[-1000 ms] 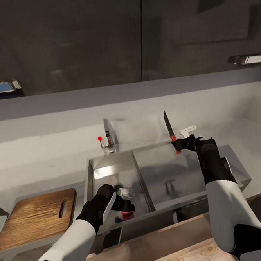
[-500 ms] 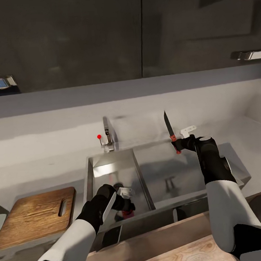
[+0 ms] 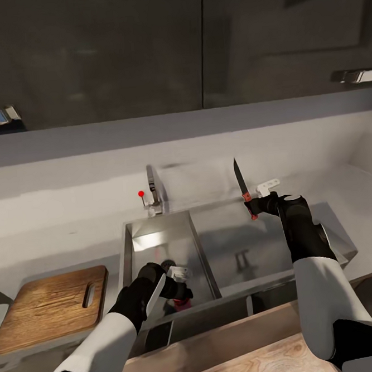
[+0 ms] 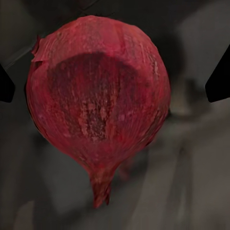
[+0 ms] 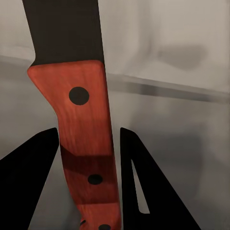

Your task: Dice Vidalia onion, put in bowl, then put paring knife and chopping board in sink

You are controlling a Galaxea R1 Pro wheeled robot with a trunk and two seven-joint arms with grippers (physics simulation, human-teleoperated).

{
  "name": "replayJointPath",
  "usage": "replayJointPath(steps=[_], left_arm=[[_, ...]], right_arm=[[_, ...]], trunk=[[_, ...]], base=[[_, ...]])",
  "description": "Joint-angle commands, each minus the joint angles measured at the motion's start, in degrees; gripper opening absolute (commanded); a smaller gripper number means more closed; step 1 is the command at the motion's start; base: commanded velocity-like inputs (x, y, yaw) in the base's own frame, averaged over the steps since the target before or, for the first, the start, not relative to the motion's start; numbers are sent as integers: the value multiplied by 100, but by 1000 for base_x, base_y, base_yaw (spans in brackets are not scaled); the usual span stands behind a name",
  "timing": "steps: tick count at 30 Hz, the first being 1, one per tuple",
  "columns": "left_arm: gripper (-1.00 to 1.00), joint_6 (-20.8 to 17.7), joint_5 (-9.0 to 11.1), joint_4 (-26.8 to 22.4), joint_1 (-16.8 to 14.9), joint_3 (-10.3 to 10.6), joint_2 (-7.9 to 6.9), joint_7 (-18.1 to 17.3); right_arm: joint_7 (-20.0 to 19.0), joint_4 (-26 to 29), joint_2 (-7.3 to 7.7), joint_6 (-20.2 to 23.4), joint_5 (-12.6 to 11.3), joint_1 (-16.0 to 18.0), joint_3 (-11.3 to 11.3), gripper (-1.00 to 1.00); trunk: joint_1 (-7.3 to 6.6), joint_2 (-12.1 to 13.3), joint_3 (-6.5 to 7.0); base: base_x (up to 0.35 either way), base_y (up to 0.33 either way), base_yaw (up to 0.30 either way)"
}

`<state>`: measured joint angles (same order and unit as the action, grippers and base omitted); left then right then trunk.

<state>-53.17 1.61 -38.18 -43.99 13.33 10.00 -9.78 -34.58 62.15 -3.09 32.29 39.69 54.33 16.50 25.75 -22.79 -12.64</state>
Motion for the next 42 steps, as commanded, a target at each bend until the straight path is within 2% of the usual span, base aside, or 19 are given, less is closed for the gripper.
replayJointPath(steps=[1,9,10,30,42], left_arm=[[100,-27,14,-5,-5,3,0,3],[100,-27,12,11,-5,3,0,10],[-100,-27,10,15,-5,3,0,11],[-100,139,6,-3,-5,3,0,3],[-100,131,6,-14,-5,3,0,3]], right_arm=[[-58,8,-7,5,57,7,20,-100],[-58,8,-7,5,57,7,20,-100],[-58,8,-7,5,57,7,20,-100],[-58,8,-7,5,57,7,20,-100],[-58,8,-7,13,57,7,20,-100]], trunk=[[3,-13,-17],[3,-13,-28],[3,-13,-28],[3,-13,-27],[3,-13,79]], base=[[0,0,0],[0,0,0],[0,0,0],[0,0,0],[0,0,0]])
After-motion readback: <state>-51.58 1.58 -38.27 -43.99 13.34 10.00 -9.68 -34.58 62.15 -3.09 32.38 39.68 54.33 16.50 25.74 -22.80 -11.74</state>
